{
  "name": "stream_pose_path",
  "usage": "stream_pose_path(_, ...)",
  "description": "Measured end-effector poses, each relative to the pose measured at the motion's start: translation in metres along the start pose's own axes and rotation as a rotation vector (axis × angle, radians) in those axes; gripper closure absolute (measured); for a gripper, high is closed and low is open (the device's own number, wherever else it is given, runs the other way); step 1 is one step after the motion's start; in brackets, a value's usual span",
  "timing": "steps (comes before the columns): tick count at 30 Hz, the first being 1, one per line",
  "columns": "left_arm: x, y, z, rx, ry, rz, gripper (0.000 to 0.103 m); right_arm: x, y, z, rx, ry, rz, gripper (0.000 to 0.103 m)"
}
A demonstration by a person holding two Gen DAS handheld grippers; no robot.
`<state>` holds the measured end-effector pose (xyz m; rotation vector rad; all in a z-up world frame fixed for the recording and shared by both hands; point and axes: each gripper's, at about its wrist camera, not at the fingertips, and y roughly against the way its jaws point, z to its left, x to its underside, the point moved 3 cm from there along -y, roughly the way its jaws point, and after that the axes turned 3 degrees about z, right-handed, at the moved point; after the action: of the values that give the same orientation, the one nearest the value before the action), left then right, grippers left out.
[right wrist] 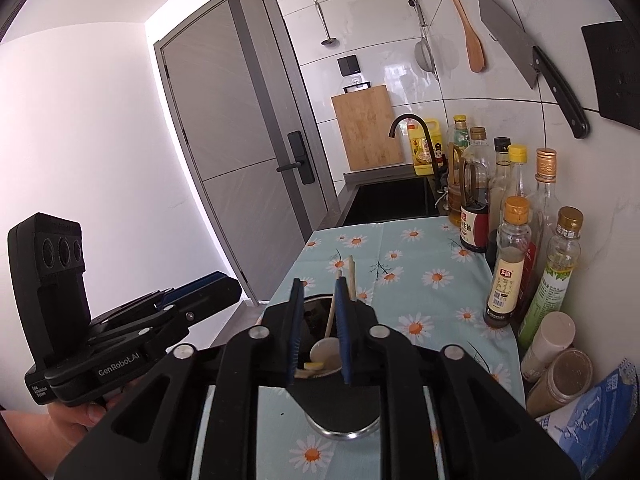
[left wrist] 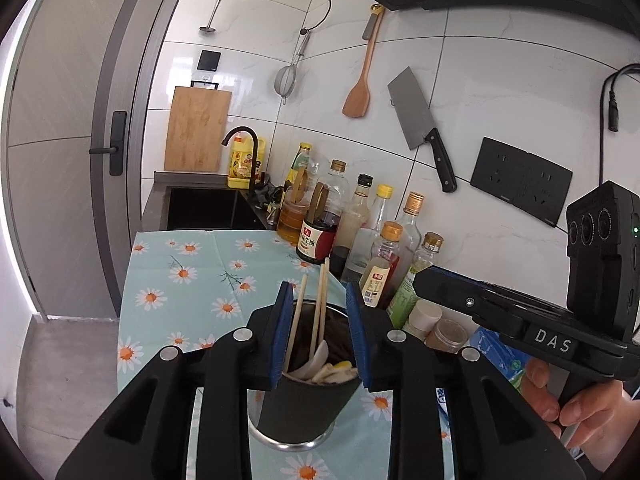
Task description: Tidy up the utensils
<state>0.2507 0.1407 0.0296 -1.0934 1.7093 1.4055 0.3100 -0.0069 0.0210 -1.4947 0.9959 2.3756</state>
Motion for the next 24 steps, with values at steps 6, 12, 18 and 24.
stream_pose_path(6, 0.007, 0.028, -0.022, -0.012, -0.019, 0.020, 0.074, 0.011, 0.029, 0.003, -0.027, 0.014, 0.015, 0.072)
stream_pose_path(12, 0.023, 0.053, -0.046, -0.036, -0.028, 0.034, 0.066, 0.024, 0.063, 0.004, -0.051, 0.054, 0.020, 0.063)
stream_pose_path(18, 0.044, 0.072, -0.065, -0.094, -0.010, 0.039, 0.058, 0.040, 0.090, 0.001, -0.039, 0.134, 0.025, 0.049)
stream_pose_path(24, 0.063, 0.093, -0.078, -0.180, 0.013, 0.041, 0.032, 0.058, 0.107, -0.002, -0.060, 0.155, 0.056, 0.035)
